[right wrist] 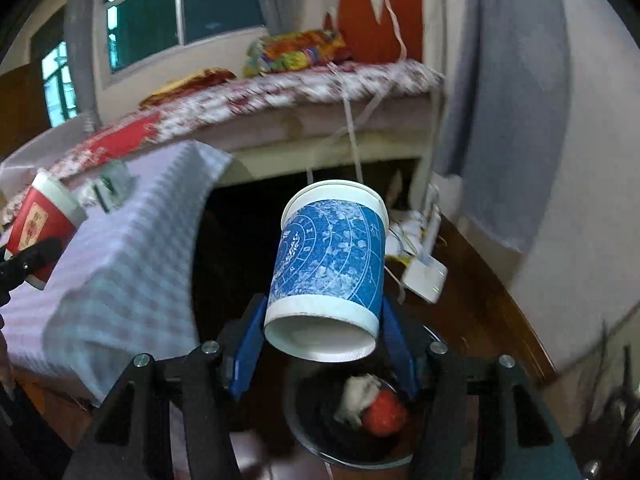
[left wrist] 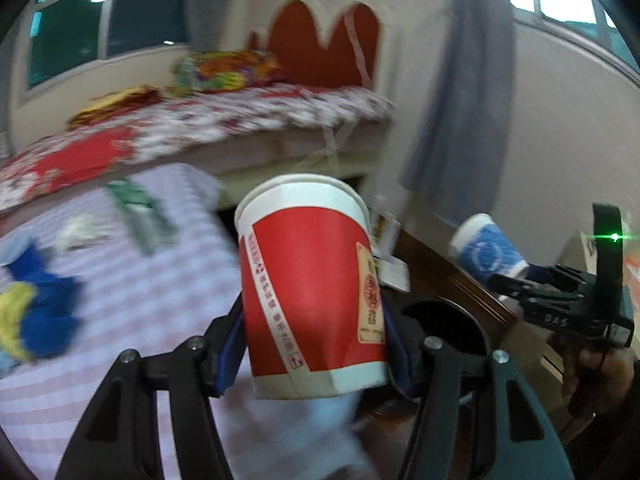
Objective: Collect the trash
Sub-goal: 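Carry both paper cups with both tools over the black bin, then open both tools to drop the two paper cups into the bin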
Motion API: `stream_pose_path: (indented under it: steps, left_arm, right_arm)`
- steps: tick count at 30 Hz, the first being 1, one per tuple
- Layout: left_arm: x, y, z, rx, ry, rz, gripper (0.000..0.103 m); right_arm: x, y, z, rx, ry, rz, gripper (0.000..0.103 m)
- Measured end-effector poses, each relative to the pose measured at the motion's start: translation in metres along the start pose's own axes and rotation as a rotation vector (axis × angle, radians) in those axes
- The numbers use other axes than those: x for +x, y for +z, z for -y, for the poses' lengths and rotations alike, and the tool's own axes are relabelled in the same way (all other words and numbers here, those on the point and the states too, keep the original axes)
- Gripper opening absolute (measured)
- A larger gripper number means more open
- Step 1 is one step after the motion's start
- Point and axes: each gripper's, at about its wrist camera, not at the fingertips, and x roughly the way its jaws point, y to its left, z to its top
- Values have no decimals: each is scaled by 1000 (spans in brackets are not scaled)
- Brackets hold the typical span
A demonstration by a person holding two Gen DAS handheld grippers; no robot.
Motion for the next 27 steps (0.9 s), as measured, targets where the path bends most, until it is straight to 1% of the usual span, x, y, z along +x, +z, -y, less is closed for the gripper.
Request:
stream_pose_path:
  steps: [6, 10, 11, 17, 19, 21, 23, 27]
  left_arm:
    - [42, -7, 53, 54, -117, -76, 61]
    - [67, -18, 77, 82, -164, -122, 61]
    - [71, -20, 81, 82, -171, -127, 61]
    - [112, -36, 100, 121, -221, -216, 61]
    - [127, -42, 107, 134, -251, -266, 61]
    - [139, -47, 112, 144, -266, -302, 61]
    - [150, -49, 114, 136, -278, -335, 61]
    - [165, -52, 120, 120, -299, -372, 61]
  right_arm:
    - [8, -25, 31, 28, -28, -54, 59]
    - [17, -43, 46, 31, -29, -92, 59]
    - [20, -48, 50, 34, -26, -102, 59]
    - [40, -71, 68, 31, -20, -170, 59]
    - [46, -75, 73, 29, -17, -187, 59]
    - [52, -77, 77, 33, -9, -200, 59]
    - [56, -80, 80, 31, -6, -216, 59]
    - [65, -87, 81, 9, 3, -254, 59]
